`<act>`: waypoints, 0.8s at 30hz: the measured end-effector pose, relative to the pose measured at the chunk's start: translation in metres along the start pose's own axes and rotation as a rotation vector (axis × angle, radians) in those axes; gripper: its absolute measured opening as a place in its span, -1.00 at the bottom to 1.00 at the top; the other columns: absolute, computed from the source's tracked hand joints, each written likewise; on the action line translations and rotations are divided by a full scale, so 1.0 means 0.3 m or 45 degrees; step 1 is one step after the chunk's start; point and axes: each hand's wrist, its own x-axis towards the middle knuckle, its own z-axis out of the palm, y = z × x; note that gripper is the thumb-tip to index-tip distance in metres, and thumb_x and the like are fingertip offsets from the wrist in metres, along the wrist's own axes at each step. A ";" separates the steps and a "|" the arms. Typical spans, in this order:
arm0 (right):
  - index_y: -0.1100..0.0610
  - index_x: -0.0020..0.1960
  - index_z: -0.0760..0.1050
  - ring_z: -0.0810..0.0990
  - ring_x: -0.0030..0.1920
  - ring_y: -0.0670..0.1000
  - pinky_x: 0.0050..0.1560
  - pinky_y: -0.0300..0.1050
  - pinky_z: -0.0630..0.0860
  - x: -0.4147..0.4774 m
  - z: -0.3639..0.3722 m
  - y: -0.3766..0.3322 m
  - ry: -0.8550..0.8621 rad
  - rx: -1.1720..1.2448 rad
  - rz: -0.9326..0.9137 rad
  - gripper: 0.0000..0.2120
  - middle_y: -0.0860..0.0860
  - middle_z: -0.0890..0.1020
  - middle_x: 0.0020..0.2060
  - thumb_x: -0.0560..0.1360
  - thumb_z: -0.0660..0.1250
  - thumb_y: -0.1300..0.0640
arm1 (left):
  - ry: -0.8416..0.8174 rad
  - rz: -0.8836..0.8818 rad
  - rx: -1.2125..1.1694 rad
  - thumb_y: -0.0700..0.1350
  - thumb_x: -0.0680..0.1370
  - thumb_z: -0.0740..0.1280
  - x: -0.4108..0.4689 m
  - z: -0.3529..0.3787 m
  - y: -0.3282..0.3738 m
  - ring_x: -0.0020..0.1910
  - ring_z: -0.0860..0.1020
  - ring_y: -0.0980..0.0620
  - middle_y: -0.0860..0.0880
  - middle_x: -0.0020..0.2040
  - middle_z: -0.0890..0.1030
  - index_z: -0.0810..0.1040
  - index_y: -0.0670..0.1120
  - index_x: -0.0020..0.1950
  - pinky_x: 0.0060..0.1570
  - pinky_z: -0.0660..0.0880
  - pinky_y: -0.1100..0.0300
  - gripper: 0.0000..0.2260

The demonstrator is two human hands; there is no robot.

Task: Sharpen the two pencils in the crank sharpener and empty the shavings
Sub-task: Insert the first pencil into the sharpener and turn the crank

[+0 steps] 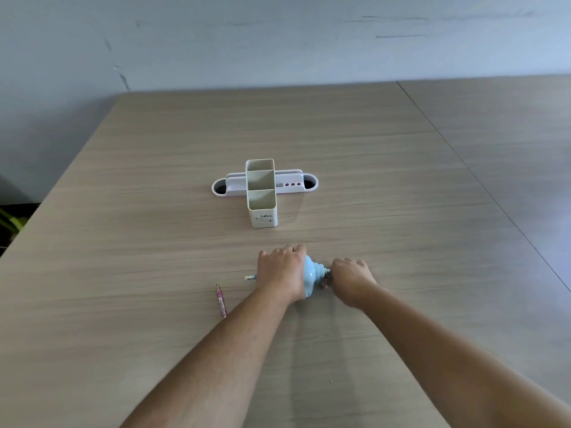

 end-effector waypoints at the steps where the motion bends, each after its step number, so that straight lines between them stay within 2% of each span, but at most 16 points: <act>1: 0.01 0.05 0.54 0.47 0.22 0.08 0.16 0.01 0.30 -0.040 0.007 0.010 -0.043 0.030 -0.046 -0.79 0.01 0.54 0.00 0.55 0.15 0.09 | 0.007 -0.002 -0.003 -0.05 0.30 0.51 -0.001 0.002 0.001 0.17 0.55 -0.06 -0.02 0.17 0.56 0.38 -0.04 0.19 0.07 0.38 0.05 -0.47; 4: -0.04 -0.01 0.58 0.49 0.14 0.00 0.10 -0.05 0.28 -0.114 -0.097 0.037 -0.155 0.141 -0.170 -0.77 -0.15 0.42 -0.20 0.56 0.14 0.07 | 0.010 0.020 -0.011 -0.05 0.31 0.50 -0.004 0.006 -0.002 0.16 0.55 -0.06 -0.02 0.16 0.55 0.38 -0.04 0.20 0.07 0.37 0.04 -0.48; 8: -0.03 0.03 0.57 0.50 0.15 0.04 0.14 0.00 0.31 0.007 -0.215 0.022 0.089 0.074 -0.120 -0.77 -0.03 0.52 -0.03 0.57 0.13 0.06 | 0.020 0.050 0.009 -0.05 0.27 0.53 -0.009 0.003 -0.010 0.13 0.56 -0.06 0.00 0.14 0.56 0.37 -0.03 0.20 0.02 0.36 0.06 -0.43; 12: -0.01 0.12 0.53 0.51 0.22 0.10 0.18 0.01 0.34 0.071 -0.069 0.002 -0.011 0.022 0.006 -0.76 0.02 0.57 0.14 0.55 0.14 0.10 | -0.013 0.012 -0.007 -0.05 0.27 0.54 -0.002 0.002 -0.002 0.18 0.54 -0.05 -0.01 0.18 0.55 0.37 -0.02 0.20 0.08 0.38 0.05 -0.43; 15: 0.01 0.03 0.52 0.49 0.19 0.08 0.16 -0.01 0.33 -0.035 0.001 0.008 -0.121 0.022 -0.065 -0.79 0.01 0.56 0.00 0.54 0.13 0.13 | -0.010 -0.010 -0.007 -0.04 0.29 0.53 0.000 0.002 0.003 0.18 0.54 -0.05 0.00 0.17 0.55 0.38 -0.03 0.20 0.09 0.38 0.05 -0.44; 17: -0.02 -0.05 0.54 0.48 0.08 0.04 0.13 -0.02 0.33 -0.108 -0.052 0.023 -0.235 0.079 -0.169 -0.78 -0.08 0.48 -0.15 0.55 0.11 0.11 | -0.008 -0.001 -0.017 -0.02 0.31 0.52 -0.003 0.005 0.002 0.18 0.54 -0.05 -0.01 0.18 0.55 0.38 -0.04 0.21 0.10 0.38 0.04 -0.45; 19: -0.03 -0.10 0.55 0.47 0.01 0.01 0.12 -0.01 0.35 -0.113 -0.147 0.033 -0.225 0.119 -0.228 -0.77 -0.13 0.45 -0.20 0.56 0.12 0.09 | 0.015 0.013 -0.018 -0.03 0.31 0.52 -0.006 0.004 -0.002 0.16 0.55 -0.06 -0.01 0.16 0.56 0.38 -0.04 0.20 0.06 0.38 0.05 -0.46; 22: 0.01 -0.01 0.58 0.49 0.10 0.03 0.08 -0.01 0.33 -0.023 -0.238 0.017 -0.008 0.085 -0.194 -0.77 -0.06 0.51 -0.08 0.57 0.13 0.07 | 0.025 0.036 0.012 -0.04 0.28 0.54 -0.012 0.000 -0.009 0.13 0.57 -0.06 -0.01 0.15 0.56 0.37 -0.05 0.21 -0.02 0.38 0.08 -0.42; 24: 0.00 0.05 0.57 0.49 0.18 0.06 0.14 0.03 0.32 0.047 -0.222 -0.003 0.045 0.048 -0.099 -0.76 0.00 0.56 0.06 0.57 0.12 0.06 | -0.007 0.035 0.014 -0.04 0.29 0.54 -0.011 -0.002 -0.008 0.15 0.55 -0.08 -0.02 0.18 0.54 0.36 -0.05 0.25 0.00 0.41 0.06 -0.39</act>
